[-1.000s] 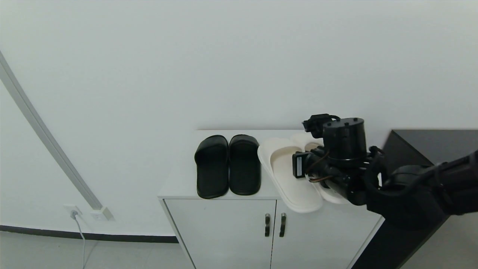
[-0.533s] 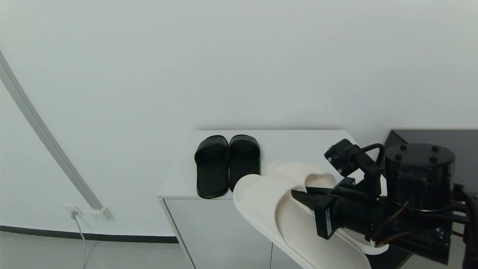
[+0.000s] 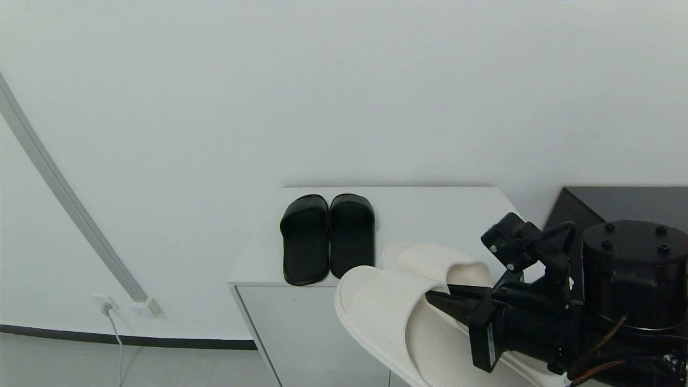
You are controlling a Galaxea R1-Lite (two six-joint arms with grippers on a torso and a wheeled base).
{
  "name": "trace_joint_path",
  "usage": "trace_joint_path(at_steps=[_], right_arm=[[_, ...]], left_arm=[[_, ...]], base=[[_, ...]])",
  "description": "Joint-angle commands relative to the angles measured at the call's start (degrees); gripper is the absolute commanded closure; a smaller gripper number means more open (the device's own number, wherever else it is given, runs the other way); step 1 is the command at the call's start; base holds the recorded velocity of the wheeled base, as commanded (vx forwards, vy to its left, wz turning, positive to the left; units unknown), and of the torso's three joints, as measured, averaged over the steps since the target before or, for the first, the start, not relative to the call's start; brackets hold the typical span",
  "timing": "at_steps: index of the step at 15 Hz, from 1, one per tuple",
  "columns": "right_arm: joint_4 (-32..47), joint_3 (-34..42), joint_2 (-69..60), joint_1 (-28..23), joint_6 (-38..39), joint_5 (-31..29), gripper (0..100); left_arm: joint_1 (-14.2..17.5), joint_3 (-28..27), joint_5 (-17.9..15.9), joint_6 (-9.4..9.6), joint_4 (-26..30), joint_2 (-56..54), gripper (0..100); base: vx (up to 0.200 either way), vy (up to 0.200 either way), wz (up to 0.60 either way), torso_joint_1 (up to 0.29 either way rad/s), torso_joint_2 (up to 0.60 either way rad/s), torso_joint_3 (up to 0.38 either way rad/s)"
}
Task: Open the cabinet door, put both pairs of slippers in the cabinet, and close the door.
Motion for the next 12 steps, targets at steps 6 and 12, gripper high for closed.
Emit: trace_joint_path(at_steps=[6, 12], right_arm=[[-0.05, 0.73, 0.17, 0.26, -0.07, -0.01, 100], [-0.14, 2.05, -0.01, 0.17, -1.39, -0.01, 100]], left_arm=[[0.00, 0.01, 0.02, -0.04, 0.01, 0.05, 100], [0.00, 0.01, 0.02, -0.04, 0.01, 0.05, 100]], base=[[-0.200, 0.000, 0.00, 0.002, 0.00, 0.002], [-0.033, 0.000, 0.00, 0.000, 0.00, 0.000]])
